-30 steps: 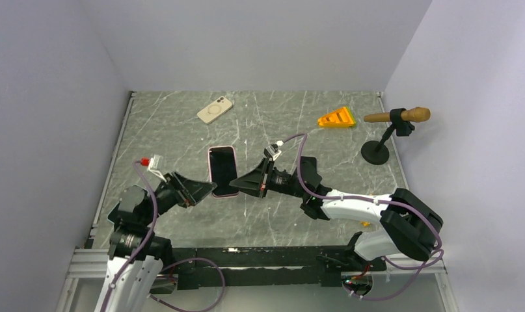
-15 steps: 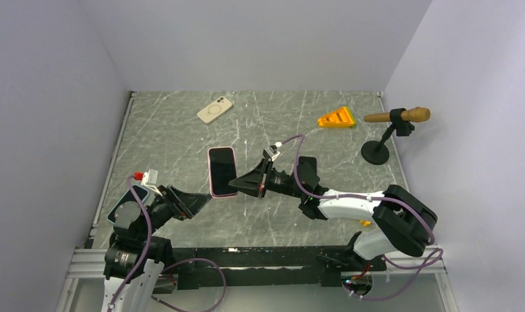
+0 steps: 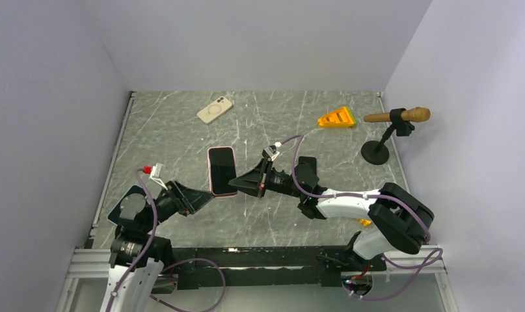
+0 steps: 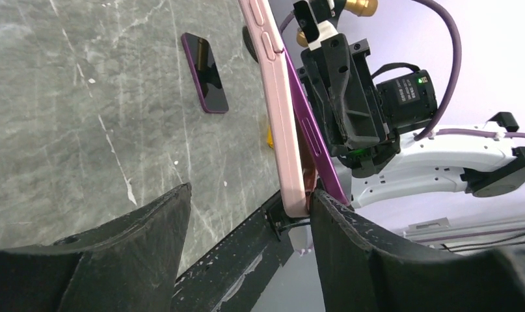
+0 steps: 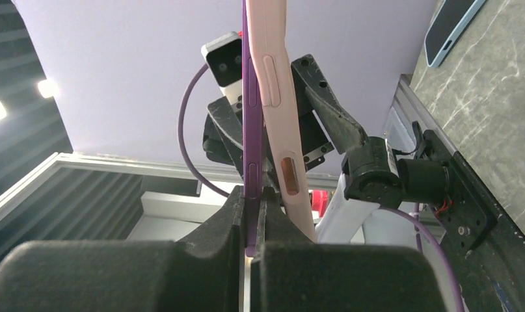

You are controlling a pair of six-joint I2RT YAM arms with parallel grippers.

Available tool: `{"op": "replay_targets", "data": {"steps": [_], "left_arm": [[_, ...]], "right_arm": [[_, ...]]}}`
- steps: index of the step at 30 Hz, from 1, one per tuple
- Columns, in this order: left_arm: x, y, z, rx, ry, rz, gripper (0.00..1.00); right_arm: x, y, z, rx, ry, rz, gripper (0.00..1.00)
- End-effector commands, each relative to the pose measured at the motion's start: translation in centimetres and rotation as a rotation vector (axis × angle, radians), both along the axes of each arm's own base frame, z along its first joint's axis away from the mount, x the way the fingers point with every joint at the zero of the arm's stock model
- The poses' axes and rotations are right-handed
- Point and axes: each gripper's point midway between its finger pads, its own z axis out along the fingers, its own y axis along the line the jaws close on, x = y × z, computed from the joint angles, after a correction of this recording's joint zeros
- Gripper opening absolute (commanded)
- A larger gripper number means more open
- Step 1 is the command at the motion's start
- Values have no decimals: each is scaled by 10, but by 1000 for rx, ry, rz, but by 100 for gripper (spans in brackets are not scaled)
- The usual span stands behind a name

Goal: Take the phone out of the phone case
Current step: Remove the phone case from the phone.

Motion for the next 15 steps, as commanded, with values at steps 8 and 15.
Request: {"op": "replay_targets", "data": {"steps": [8,15], "left_arm": [[15,-27,29,-143,-51,-182,51],[20,-37,35,-168,-45,-204,22]], "right_arm": [[-8,1,35,125,-82,18,0],[-11,3,29,110,-80,18,0]]}}
